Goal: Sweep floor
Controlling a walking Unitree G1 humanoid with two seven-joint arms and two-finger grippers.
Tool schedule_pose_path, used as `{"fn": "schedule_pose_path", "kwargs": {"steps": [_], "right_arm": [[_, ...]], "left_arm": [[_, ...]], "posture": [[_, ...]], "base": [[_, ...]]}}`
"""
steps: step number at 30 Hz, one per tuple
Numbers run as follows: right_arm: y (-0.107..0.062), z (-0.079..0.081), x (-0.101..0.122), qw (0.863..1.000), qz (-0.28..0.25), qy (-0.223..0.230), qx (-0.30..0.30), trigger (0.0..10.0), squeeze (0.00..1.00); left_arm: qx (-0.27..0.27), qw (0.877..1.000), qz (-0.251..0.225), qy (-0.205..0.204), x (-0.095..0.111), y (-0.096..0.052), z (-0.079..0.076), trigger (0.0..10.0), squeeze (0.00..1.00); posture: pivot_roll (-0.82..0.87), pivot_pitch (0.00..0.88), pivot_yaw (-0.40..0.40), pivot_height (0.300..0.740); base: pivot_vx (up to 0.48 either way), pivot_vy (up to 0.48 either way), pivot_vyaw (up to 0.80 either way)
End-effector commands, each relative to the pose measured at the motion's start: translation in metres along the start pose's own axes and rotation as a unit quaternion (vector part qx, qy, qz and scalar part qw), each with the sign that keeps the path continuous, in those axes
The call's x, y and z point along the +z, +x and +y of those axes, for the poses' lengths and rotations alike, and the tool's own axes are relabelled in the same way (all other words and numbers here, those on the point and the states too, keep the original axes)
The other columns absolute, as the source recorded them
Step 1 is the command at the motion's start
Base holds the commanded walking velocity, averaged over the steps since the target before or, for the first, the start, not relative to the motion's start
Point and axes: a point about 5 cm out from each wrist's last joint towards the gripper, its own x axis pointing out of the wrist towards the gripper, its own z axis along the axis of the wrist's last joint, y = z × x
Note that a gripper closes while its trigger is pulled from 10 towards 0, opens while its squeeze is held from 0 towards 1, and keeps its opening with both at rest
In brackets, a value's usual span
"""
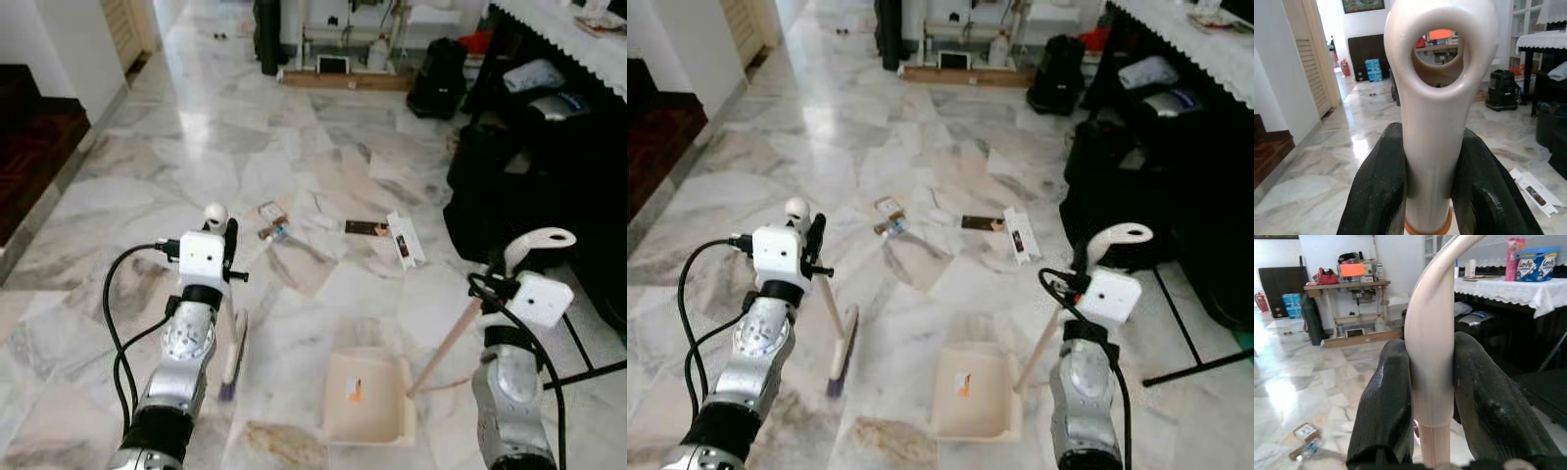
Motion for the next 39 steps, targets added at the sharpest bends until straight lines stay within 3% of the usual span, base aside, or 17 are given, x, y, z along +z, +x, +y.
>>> {"fn": "schedule_pose_path", "kwargs": {"steps": [1, 39], "right_arm": [[0.0050, 0.0004, 0.0110, 1.000, -0.030, 0.006, -0.001, 10.0, 0.00], [0.0061, -0.0003, 0.0111, 0.999, -0.030, 0.011, -0.006, 10.0, 0.00]], "left_arm": [[0.000, 1.000, -0.022, 0.005, 0.0094, 0.0039, 0.0024, 10.0, 0.00], [0.001, 1.000, -0.022, 0.004, 0.0114, 0.0053, 0.0023, 10.0, 0.00]], "posture": [[0.05, 0.070, -0.040, 0.740], [0.06, 0.077, -0.038, 0.740]], "base": [[0.311, 0.000, 0.00], [0.313, 0.000, 0.00]]}}
